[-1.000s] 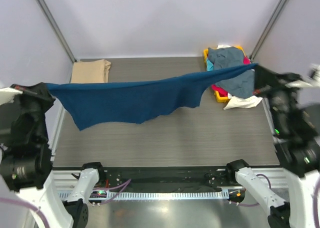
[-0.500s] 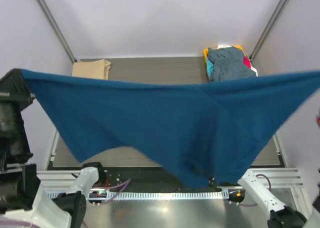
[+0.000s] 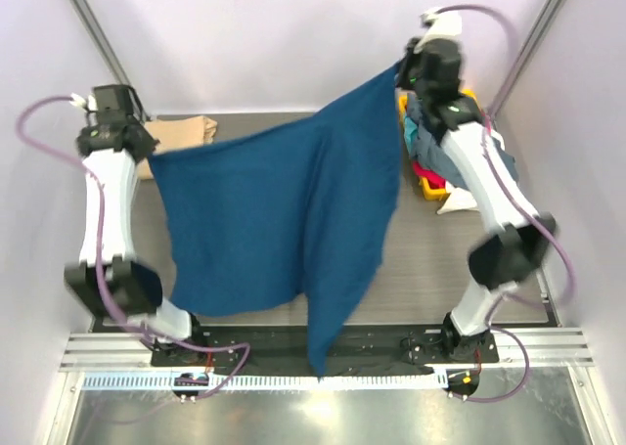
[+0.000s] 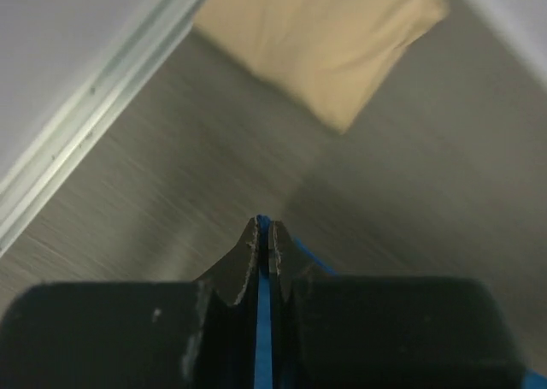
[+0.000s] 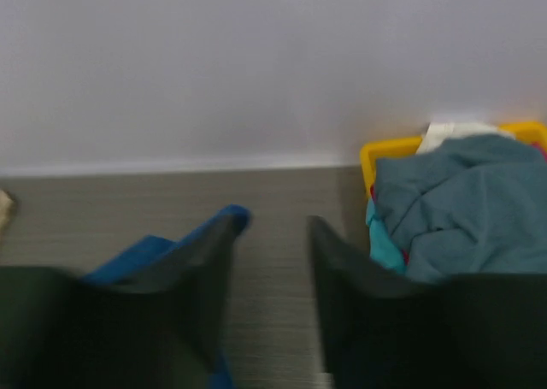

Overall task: Fold and stack the t-shirts
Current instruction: Flatten the tshirt out

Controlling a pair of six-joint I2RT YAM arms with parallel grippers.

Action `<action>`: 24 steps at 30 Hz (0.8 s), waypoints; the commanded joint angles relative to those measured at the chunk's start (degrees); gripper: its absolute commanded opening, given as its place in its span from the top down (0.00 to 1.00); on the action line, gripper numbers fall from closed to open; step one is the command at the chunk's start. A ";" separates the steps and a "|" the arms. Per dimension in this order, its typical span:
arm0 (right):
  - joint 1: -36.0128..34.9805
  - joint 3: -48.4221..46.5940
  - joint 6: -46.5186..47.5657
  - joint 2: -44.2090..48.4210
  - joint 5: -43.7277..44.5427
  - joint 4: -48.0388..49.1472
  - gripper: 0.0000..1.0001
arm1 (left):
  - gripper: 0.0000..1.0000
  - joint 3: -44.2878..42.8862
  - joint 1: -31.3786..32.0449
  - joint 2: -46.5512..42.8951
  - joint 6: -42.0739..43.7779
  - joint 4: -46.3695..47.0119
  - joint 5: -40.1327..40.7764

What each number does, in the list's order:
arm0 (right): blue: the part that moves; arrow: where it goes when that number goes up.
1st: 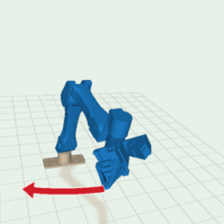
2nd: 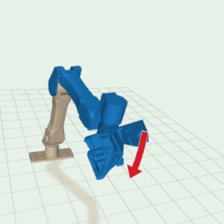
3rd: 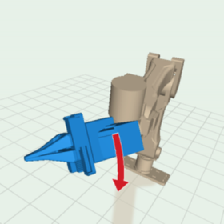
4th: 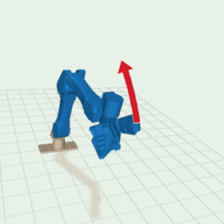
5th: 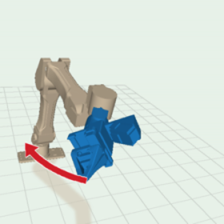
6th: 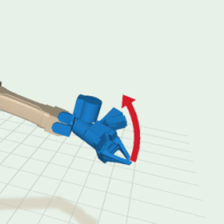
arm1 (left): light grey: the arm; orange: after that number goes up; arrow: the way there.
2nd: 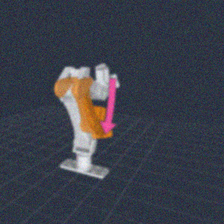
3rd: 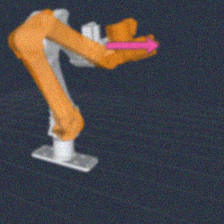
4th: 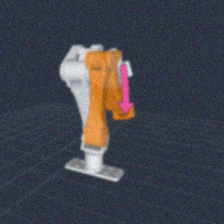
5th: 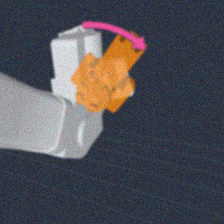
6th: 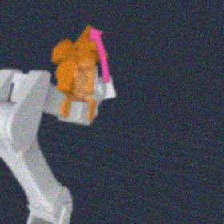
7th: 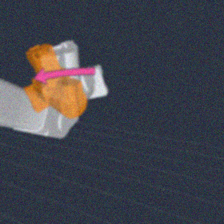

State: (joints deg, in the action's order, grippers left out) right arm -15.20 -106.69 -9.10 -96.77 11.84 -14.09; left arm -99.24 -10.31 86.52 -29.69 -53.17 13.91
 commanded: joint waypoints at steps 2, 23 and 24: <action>1.31 -10.41 -1.70 -15.44 -1.37 -2.50 0.24 | 0.83 -0.84 -4.45 18.33 -1.68 0.71 -5.64; -5.97 32.77 -27.73 -4.20 -21.77 5.64 0.08 | 0.30 33.04 -3.67 0.40 -16.53 10.18 -5.56; -6.42 32.87 -27.55 -6.74 -23.25 5.65 0.08 | 0.31 35.41 -3.67 1.19 -17.67 12.19 -5.91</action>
State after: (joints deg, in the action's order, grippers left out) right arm -19.81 -77.06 -32.80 -97.10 -5.28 -10.87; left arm -69.06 -14.00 85.12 -41.98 -48.62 8.86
